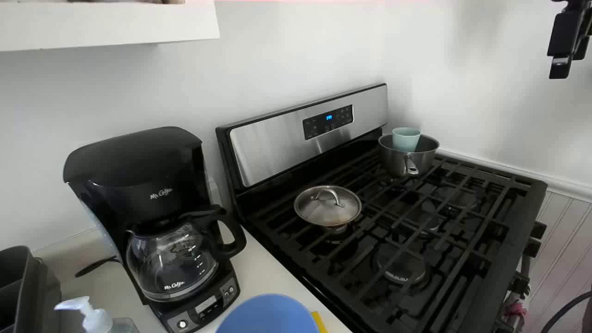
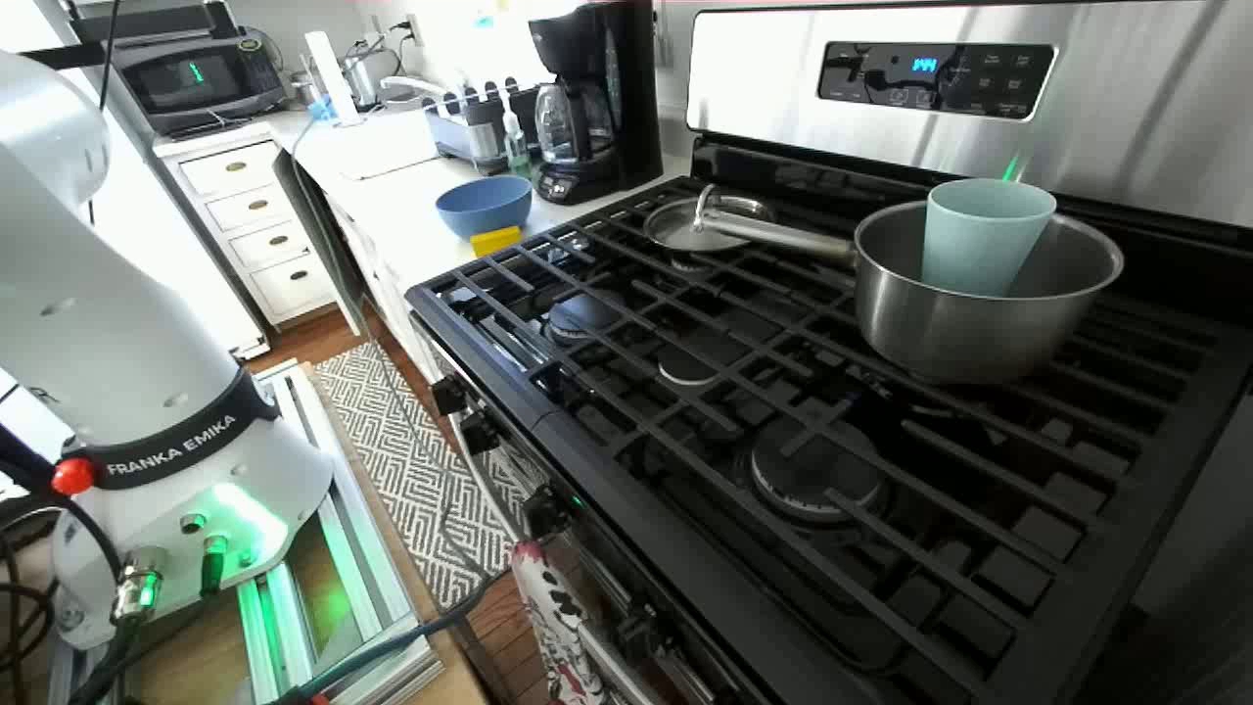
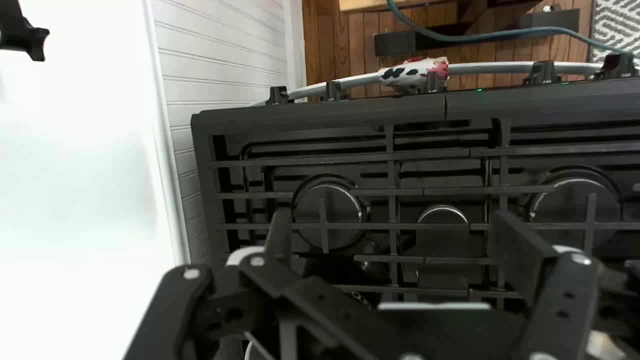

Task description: Put the blue bowl on the stove between the lid and the pot

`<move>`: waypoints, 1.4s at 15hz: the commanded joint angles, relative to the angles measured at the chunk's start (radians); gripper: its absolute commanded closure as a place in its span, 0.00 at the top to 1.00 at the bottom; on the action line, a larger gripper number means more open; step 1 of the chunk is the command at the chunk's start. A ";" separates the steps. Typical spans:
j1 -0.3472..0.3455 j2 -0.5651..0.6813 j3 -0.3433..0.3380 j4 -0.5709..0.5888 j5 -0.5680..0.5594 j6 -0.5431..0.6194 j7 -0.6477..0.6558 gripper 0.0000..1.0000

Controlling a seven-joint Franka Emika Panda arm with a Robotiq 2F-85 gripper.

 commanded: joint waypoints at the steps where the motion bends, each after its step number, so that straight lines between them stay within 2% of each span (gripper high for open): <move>1: 0.025 -0.001 -0.018 0.004 -0.010 -0.007 0.010 1.00; 7: 0.027 -0.004 -0.012 -0.004 -0.011 -0.008 0.015 1.00; 9: 0.055 -0.031 0.009 -0.041 0.008 -0.029 0.007 1.00; 13: 0.168 -0.097 0.078 -0.124 0.113 -0.126 0.006 1.00; 19: 0.369 -0.154 0.260 -0.214 0.273 -0.281 0.069 1.00; 20: 0.399 -0.154 0.279 -0.214 0.266 -0.296 0.050 1.00; 21: 0.372 -0.117 0.245 -0.185 0.243 -0.270 0.061 1.00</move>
